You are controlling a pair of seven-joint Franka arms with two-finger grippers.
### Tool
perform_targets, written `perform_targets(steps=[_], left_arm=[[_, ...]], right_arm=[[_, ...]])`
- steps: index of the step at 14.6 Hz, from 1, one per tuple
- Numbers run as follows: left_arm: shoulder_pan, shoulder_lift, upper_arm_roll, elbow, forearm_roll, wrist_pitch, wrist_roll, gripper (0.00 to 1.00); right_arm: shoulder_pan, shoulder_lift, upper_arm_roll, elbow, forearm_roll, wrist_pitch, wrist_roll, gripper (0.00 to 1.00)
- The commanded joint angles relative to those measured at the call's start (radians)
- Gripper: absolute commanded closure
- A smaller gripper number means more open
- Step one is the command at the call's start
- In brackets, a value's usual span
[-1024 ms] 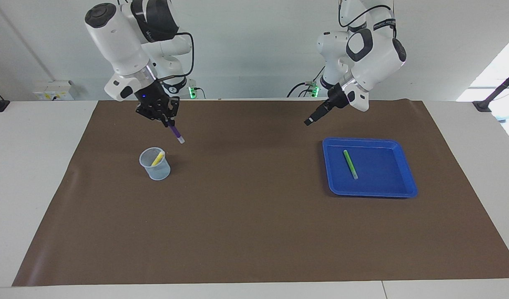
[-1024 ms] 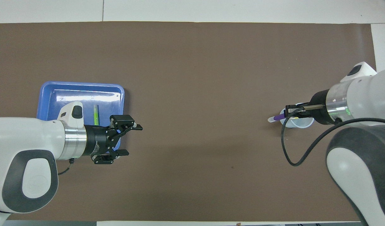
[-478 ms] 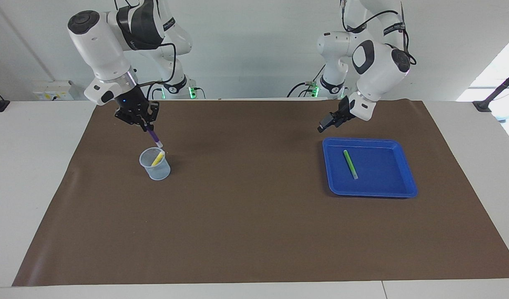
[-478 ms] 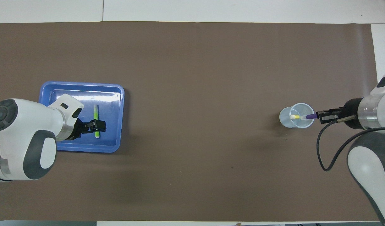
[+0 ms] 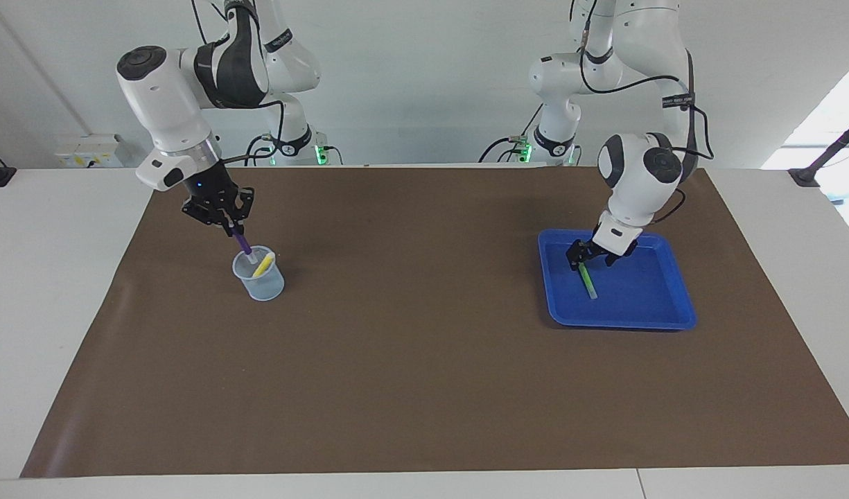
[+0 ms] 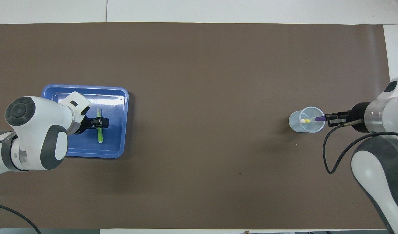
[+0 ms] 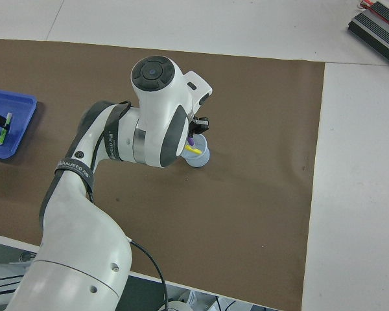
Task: Transfer and insert pens with both arms
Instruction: 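Insert the purple pen into the cup while the left gripper grasps the green pen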
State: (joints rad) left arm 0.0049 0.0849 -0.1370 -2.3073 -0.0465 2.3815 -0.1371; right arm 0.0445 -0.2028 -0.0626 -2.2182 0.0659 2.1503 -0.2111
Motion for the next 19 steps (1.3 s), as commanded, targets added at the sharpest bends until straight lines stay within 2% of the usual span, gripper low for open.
perform_targets(steps=[1,3,5,6,8,9,13,19], left_arm=[[-0.006,0.058,-0.004,0.045,0.023,0.018,0.010,0.14],[-0.005,0.072,-0.004,0.058,0.033,0.015,0.010,0.31],[-0.005,0.072,-0.004,0.057,0.046,0.010,0.010,0.38],[-0.005,0.072,-0.004,0.057,0.046,0.008,0.010,0.46],[-0.005,0.070,-0.004,0.057,0.048,0.005,0.011,0.85],[-0.005,0.070,-0.004,0.057,0.046,0.004,0.011,1.00],[0.001,0.070,-0.004,0.060,0.046,-0.007,0.011,1.00],[0.012,0.082,-0.007,0.264,0.030,-0.295,-0.010,1.00]], right_arm=[[-0.008,0.026,-0.005,-0.014,-0.017,0.057,-0.022,1.00],[-0.008,0.040,-0.005,-0.014,-0.017,0.065,-0.021,1.00],[-0.008,0.055,-0.005,-0.014,-0.017,0.100,-0.022,1.00],[-0.008,0.063,-0.005,-0.014,-0.017,0.109,-0.022,1.00],[-0.008,0.082,-0.005,-0.014,-0.017,0.122,-0.021,1.00],[-0.008,0.086,-0.005,-0.014,-0.017,0.128,-0.019,1.00],[-0.008,0.118,-0.005,-0.015,-0.017,0.169,-0.013,1.00],[-0.008,0.160,-0.005,-0.025,-0.017,0.207,-0.007,1.00]])
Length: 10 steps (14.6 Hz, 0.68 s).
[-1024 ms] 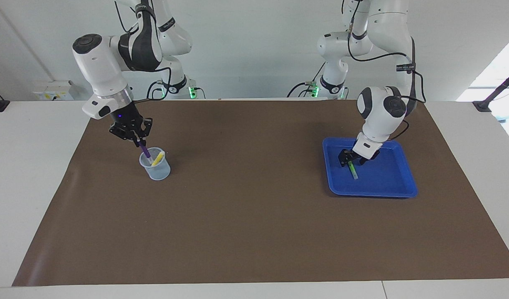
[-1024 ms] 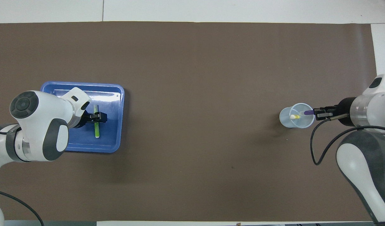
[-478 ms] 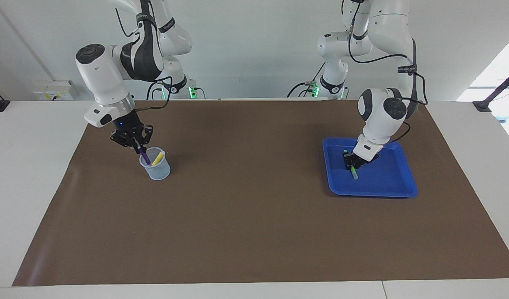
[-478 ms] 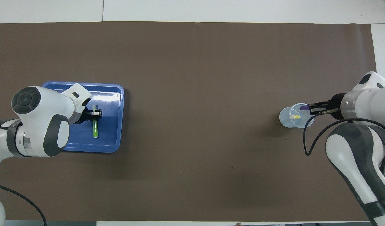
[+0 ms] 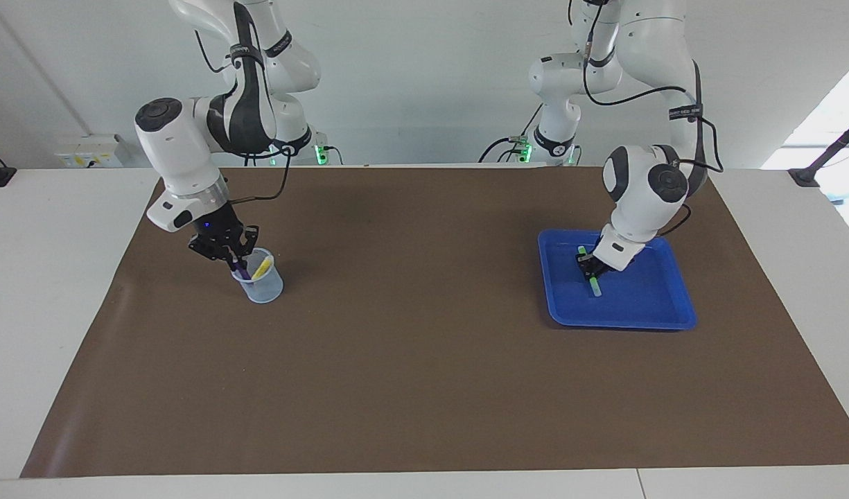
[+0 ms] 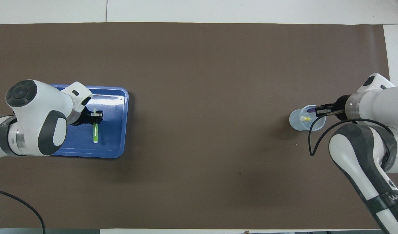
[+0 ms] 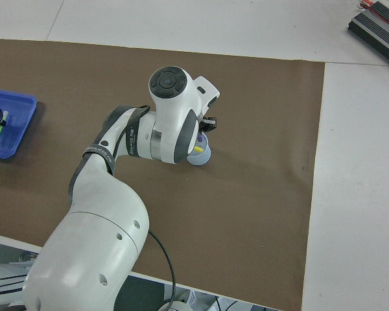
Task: Transfer and insert pens with both arms
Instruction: 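Insert the purple pen into the cup while the left gripper grasps the green pen, then lift the green pen with the left gripper while the right gripper approaches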
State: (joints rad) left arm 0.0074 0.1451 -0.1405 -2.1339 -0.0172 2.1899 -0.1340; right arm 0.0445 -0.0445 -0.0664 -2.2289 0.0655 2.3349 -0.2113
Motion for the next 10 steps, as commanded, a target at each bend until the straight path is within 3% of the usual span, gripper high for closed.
perform_targets(steps=[1,5,6,7,8,10], left_arm=[[0.009,0.019,-0.004,0.115,-0.019,-0.142,-0.034,1.00],[0.008,-0.004,-0.005,0.245,-0.125,-0.359,-0.188,1.00],[0.008,-0.004,-0.005,0.285,-0.183,-0.419,-0.243,1.00],[0.008,-0.005,-0.005,0.316,-0.243,-0.465,-0.319,1.00],[0.008,-0.013,-0.007,0.333,-0.297,-0.490,-0.425,1.00],[0.000,-0.056,-0.010,0.331,-0.416,-0.492,-0.682,1.00]], right_arm=[[-0.008,0.005,0.000,-0.015,-0.016,0.029,-0.005,1.00],[-0.008,0.006,0.000,-0.017,-0.016,0.027,-0.003,1.00],[-0.008,0.006,0.000,-0.015,-0.016,0.027,-0.003,0.87],[-0.008,0.006,0.000,-0.017,-0.015,0.027,-0.002,0.56],[-0.008,0.006,0.000,-0.015,-0.015,0.027,0.004,0.37],[-0.008,0.006,0.000,-0.014,-0.015,0.027,0.015,0.29]])
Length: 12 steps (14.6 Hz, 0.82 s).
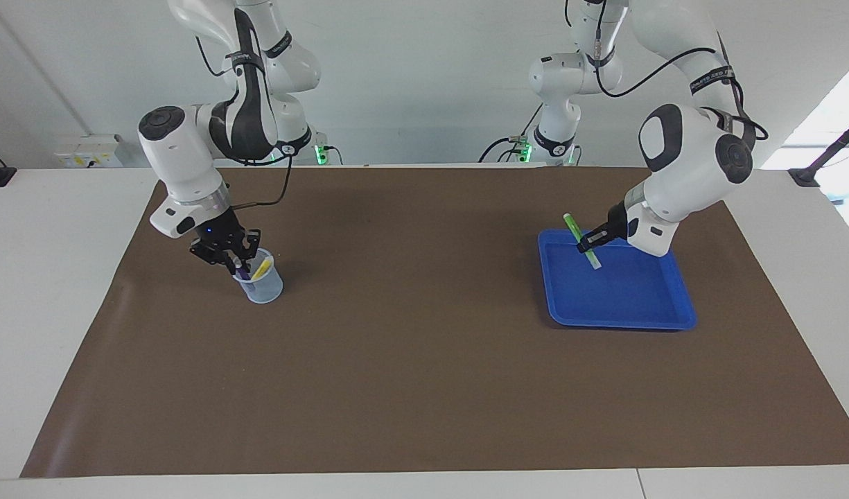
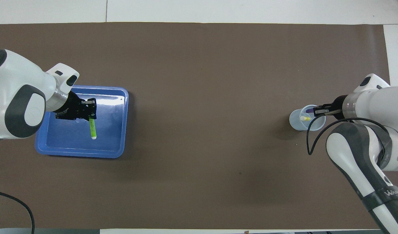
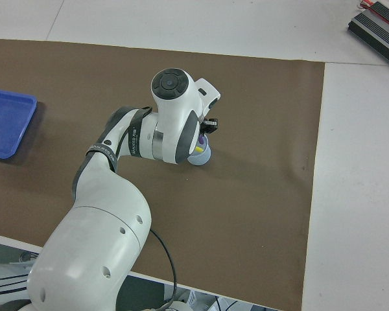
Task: Transfer and insert pens with both arms
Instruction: 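Lift the green pen with the left gripper while the right gripper approaches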
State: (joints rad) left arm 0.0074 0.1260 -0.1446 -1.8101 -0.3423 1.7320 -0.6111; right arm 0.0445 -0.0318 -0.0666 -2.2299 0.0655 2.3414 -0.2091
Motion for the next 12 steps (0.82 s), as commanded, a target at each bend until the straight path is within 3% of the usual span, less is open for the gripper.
perform_targets(steps=[1,5,7,12], left_arm=[[-0.007,-0.063,-0.007,0.002,-0.134,-0.026,-0.299,1.00],[-0.015,-0.120,-0.009,-0.047,-0.387,-0.029,-0.481,1.00],[-0.015,-0.153,-0.009,-0.096,-0.484,-0.031,-0.507,1.00],[-0.046,-0.249,-0.009,-0.247,-0.676,0.044,-0.593,1.00]], right_arm=[[-0.008,-0.007,0.001,-0.011,-0.016,0.019,0.013,0.28],[-0.008,-0.011,0.001,0.015,-0.015,0.006,0.016,0.02],[-0.008,-0.033,-0.001,0.044,-0.015,-0.042,0.014,0.00],[-0.002,-0.123,0.033,0.166,0.031,-0.322,0.088,0.00]])
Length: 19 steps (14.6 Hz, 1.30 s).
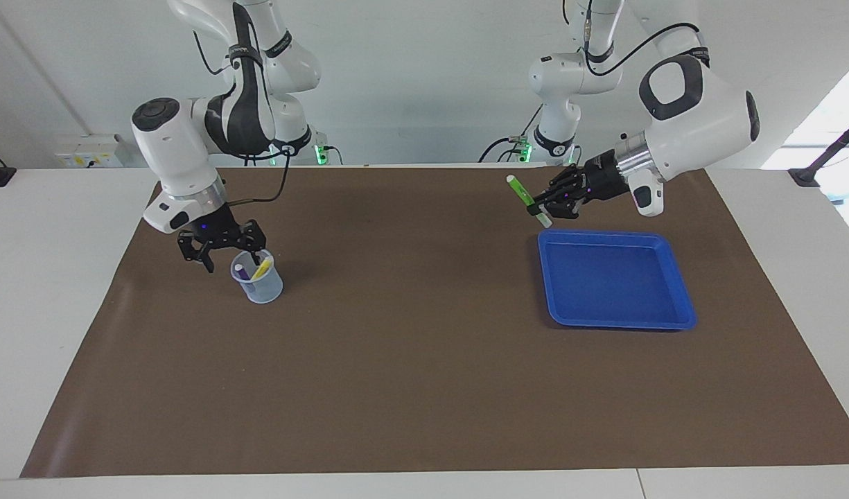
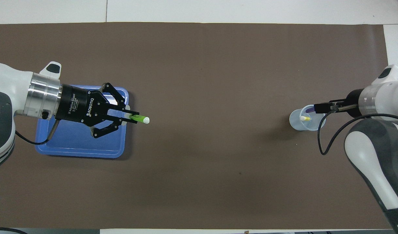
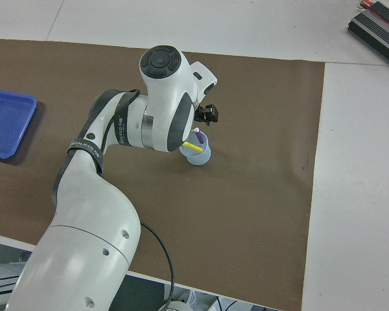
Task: Transfer and insert pens with both arms
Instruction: 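Lift the green pen with the left gripper while the right gripper approaches, then grasp the green pen tip with the right gripper from the left gripper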
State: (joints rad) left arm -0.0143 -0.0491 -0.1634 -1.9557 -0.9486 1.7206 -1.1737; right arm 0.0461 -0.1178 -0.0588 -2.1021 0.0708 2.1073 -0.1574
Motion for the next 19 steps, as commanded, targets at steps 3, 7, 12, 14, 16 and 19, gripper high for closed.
perform_targets(steps=[3,7,12,14,16,19], left_arm=[[-0.091,-0.106,0.010,-0.166,-0.088,0.117,-0.058,1.00],[-0.185,-0.156,0.010,-0.267,-0.160,0.240,-0.073,1.00],[-0.188,-0.181,0.010,-0.307,-0.211,0.248,-0.073,1.00],[-0.190,-0.192,0.010,-0.321,-0.213,0.248,-0.075,1.00],[-0.199,-0.195,0.010,-0.325,-0.228,0.263,-0.076,1.00],[-0.208,-0.195,0.010,-0.325,-0.245,0.293,-0.122,1.00]], right_arm=[[-0.002,-0.039,0.091,0.144,0.162,-0.180,0.105,0.00],[-0.002,-0.010,0.232,0.249,0.322,-0.217,0.387,0.00],[0.000,-0.011,0.373,0.246,0.477,-0.136,0.568,0.00],[0.000,-0.013,0.416,0.243,0.523,-0.093,0.590,0.00],[0.000,-0.005,0.468,0.240,0.532,-0.023,0.637,0.00],[0.000,0.007,0.520,0.241,0.532,0.019,0.670,0.00]])
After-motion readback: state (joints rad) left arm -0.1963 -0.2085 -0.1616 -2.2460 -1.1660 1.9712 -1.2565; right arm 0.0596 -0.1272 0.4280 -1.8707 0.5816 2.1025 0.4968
